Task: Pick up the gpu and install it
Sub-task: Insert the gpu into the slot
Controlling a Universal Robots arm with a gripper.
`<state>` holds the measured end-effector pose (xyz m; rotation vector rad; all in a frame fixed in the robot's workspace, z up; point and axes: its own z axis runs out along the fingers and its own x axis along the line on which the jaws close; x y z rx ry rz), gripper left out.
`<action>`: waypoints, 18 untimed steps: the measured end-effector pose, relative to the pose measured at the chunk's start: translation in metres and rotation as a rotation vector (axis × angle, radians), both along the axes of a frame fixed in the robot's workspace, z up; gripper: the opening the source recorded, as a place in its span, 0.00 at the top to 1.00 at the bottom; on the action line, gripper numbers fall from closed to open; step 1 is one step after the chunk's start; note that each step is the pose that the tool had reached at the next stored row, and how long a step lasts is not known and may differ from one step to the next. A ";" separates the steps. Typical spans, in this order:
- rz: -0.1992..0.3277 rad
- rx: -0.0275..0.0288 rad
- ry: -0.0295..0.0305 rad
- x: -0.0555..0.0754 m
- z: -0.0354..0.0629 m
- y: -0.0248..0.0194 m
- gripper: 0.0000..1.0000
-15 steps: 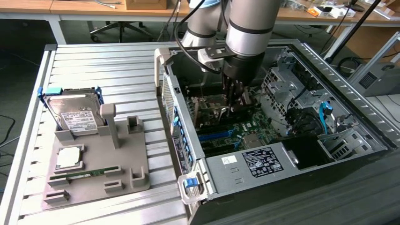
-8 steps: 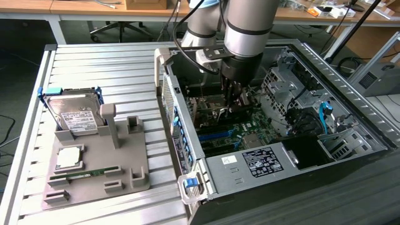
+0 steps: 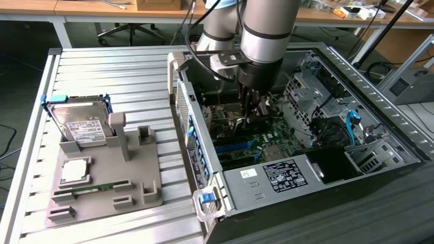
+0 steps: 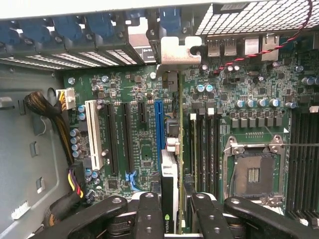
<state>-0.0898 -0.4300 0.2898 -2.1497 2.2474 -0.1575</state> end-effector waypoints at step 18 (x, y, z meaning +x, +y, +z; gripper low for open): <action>0.000 0.0004 -0.0001 -0.006 -0.0058 -0.0058 0.73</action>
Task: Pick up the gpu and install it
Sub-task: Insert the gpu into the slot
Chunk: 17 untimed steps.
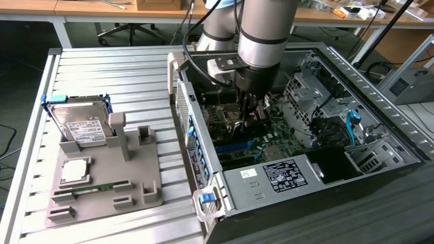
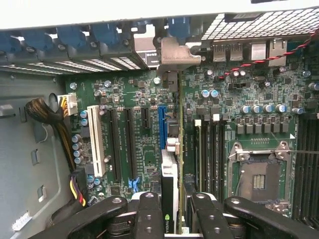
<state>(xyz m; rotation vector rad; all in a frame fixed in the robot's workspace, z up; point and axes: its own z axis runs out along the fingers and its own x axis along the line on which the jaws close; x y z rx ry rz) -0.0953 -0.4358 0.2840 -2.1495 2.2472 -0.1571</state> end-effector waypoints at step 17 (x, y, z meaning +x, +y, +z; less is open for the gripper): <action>0.000 0.0338 0.0002 0.000 -0.0006 -0.0165 0.73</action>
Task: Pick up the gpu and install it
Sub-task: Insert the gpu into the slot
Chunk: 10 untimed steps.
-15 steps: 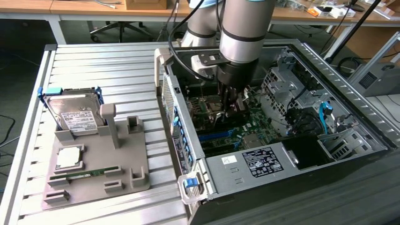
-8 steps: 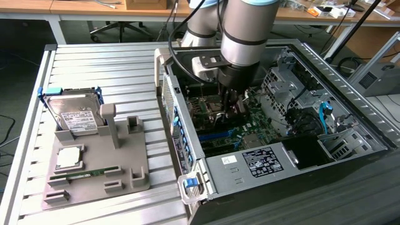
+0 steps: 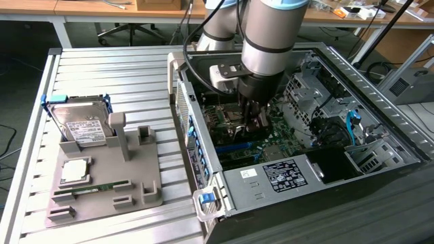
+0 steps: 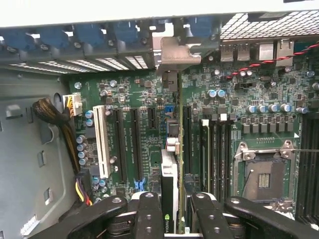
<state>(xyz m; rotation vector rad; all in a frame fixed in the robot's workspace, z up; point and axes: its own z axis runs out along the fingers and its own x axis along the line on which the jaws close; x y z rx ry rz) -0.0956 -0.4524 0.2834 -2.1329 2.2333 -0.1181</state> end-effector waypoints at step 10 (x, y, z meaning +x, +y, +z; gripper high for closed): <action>0.000 0.0001 0.0000 -0.009 -0.0013 -0.0028 0.73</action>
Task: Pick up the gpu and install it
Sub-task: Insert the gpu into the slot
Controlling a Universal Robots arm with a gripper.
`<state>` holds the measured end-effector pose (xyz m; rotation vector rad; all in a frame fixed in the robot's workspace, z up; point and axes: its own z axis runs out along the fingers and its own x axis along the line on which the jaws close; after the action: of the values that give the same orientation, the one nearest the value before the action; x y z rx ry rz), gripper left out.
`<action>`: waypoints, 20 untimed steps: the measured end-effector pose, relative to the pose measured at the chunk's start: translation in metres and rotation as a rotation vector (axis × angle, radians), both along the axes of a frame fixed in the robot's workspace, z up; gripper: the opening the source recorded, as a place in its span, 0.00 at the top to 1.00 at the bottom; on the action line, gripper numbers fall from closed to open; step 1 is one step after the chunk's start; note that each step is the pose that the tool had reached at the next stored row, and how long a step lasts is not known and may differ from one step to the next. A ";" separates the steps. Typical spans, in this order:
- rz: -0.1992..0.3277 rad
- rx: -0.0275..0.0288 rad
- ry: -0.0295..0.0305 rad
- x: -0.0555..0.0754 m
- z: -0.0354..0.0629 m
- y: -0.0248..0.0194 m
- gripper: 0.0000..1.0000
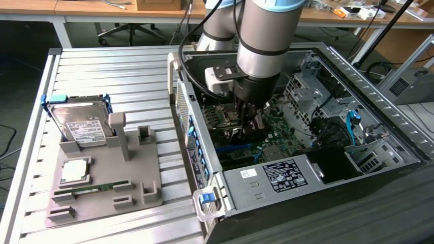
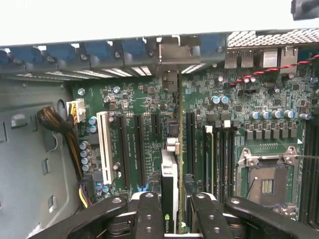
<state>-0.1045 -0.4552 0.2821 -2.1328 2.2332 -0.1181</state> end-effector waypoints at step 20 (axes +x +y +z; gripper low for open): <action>0.000 0.0323 0.0002 -0.002 -0.0038 -0.0054 0.73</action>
<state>-0.1063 -0.4606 0.2783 -2.1169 2.2195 -0.0812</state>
